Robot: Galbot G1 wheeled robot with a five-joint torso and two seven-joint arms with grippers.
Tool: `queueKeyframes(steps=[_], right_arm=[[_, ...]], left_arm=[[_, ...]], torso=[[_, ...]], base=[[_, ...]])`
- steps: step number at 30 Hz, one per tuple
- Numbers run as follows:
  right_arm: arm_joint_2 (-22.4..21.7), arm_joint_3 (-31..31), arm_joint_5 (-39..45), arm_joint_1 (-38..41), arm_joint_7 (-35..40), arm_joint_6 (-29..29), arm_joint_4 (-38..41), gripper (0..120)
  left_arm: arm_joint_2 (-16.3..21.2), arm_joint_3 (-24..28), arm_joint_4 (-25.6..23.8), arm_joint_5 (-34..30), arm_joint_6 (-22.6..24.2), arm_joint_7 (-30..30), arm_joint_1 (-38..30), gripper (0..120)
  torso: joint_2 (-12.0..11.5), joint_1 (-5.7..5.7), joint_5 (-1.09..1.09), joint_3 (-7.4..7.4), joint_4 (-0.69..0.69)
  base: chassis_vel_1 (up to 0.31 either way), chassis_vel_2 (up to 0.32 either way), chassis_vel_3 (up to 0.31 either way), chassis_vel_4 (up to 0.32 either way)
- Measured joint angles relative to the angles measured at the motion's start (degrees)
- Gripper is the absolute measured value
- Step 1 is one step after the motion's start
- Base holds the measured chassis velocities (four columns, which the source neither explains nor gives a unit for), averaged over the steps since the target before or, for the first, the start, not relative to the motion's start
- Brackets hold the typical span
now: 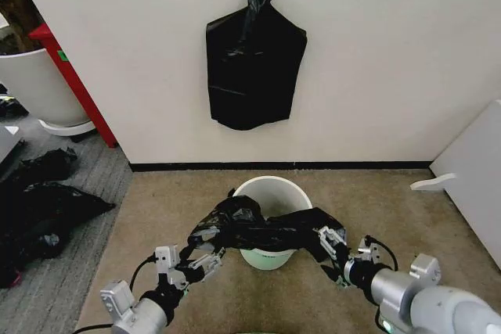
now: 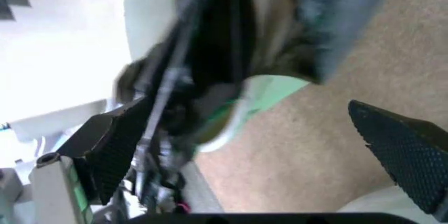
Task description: Place the garbage bag over the trash bin.
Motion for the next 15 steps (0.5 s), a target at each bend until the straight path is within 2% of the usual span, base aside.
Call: queueKeyframes(steps=[5,6,7,10,11,15], right_arm=[[-1.28,0.36,-4.32,-2.95,-8.81,-2.48,-2.37,100],[-1.28,0.36,-4.32,-2.95,-8.81,-2.48,-2.37,100],[-1.84,0.75,-5.31,-3.38,-11.71,-3.62,-3.09,100],[-2.88,1.11,-7.91,-4.27,-16.73,-4.64,-4.47,100],[-3.40,1.16,-11.27,-5.17,-21.23,-4.76,-6.02,100],[-3.78,1.26,-15.79,-6.40,-27.07,-4.76,-8.03,99]], left_arm=[[0.40,-0.75,4.60,-5.50,0.34,5.70,-1.35,100],[0.40,-0.75,4.60,-5.50,0.34,5.70,-1.35,100],[1.20,-1.04,6.45,-5.60,0.34,8.62,-1.99,100],[3.01,-1.19,8.58,-5.41,-0.27,12.61,-2.96,100],[4.14,-1.40,9.31,-5.32,-0.39,16.21,-3.28,100],[5.76,-1.53,9.60,-1.58,-0.62,23.51,-2.56,100]], torso=[[0.00,0.00,0.01,0.00,0.02],[0.00,0.00,0.01,0.00,0.02],[0.00,0.00,0.01,0.00,0.01],[0.00,0.00,0.00,0.00,0.01],[0.00,0.00,0.01,0.00,0.01],[0.00,0.00,0.01,0.00,0.00]], base=[[0.000,0.000,0.000,0.000],[0.000,0.000,0.000,0.000],[0.000,0.000,0.000,0.000],[0.000,0.000,0.000,0.000],[0.000,0.000,0.000,0.000],[0.000,0.000,0.000,0.000]])
